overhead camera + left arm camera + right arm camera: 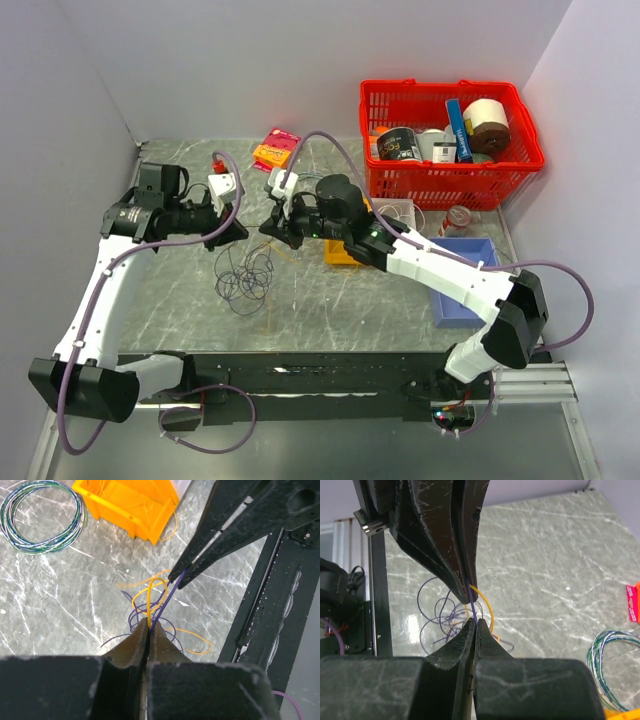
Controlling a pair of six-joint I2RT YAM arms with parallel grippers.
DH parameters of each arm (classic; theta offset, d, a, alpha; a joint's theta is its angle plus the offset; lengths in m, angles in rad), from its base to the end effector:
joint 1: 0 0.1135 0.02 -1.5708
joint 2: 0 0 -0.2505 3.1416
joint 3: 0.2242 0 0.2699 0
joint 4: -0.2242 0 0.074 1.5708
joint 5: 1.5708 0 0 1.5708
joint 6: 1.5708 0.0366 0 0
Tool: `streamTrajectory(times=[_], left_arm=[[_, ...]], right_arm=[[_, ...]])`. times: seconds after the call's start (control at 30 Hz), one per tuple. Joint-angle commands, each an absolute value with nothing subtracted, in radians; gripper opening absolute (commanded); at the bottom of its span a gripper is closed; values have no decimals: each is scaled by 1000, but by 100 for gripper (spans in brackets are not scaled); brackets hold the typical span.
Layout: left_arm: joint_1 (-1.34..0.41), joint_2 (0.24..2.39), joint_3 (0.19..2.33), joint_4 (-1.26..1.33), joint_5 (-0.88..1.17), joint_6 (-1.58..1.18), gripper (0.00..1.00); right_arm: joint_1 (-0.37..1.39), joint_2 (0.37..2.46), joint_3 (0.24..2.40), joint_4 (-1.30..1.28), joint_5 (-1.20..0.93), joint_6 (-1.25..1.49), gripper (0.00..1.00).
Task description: Untangle the cables
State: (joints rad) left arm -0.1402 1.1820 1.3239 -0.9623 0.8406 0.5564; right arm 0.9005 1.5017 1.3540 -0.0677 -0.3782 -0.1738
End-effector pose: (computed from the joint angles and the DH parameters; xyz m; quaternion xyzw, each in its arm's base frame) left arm 0.2380 -0.0611 0.3699 0.4305 0.7474 -0.3023 0.4058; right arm 0.2238 0.3041 0.3609 -0.4928 0.5971 0.3557 0.5236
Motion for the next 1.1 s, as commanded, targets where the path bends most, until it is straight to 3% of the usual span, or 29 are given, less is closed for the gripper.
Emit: streamTrajectory(times=[0.0,0.1,0.13,0.23,0.5,0.73,0.9,1.07], left_arm=[[-110,1170,1289,-942,649,568,1],[-110,1167,1270,-937,604,580,4],[-110,1166,1264,-933,595,589,18],[-110,1166,1223,-911,568,591,36],[-110,1166,1129,-871,551,584,56],[-110,1177,1114,-828,678,551,84],[-110,1184,1111,-770,692,514,92],[-110,1219,1105,-741,703,496,94]], right_arm=[[856,1394,1353,-98,-299,-193,0],[836,1381,1347,-110,-291,-190,0],[831,1378,1345,-110,-291,-183,0],[819,1371,1350,-115,-281,-172,0],[818,1328,1445,-118,-313,-156,0],[818,1339,1667,-184,-311,-166,0],[816,1371,1883,-296,-212,-212,0],[804,1423,2181,-394,-101,-265,0]])
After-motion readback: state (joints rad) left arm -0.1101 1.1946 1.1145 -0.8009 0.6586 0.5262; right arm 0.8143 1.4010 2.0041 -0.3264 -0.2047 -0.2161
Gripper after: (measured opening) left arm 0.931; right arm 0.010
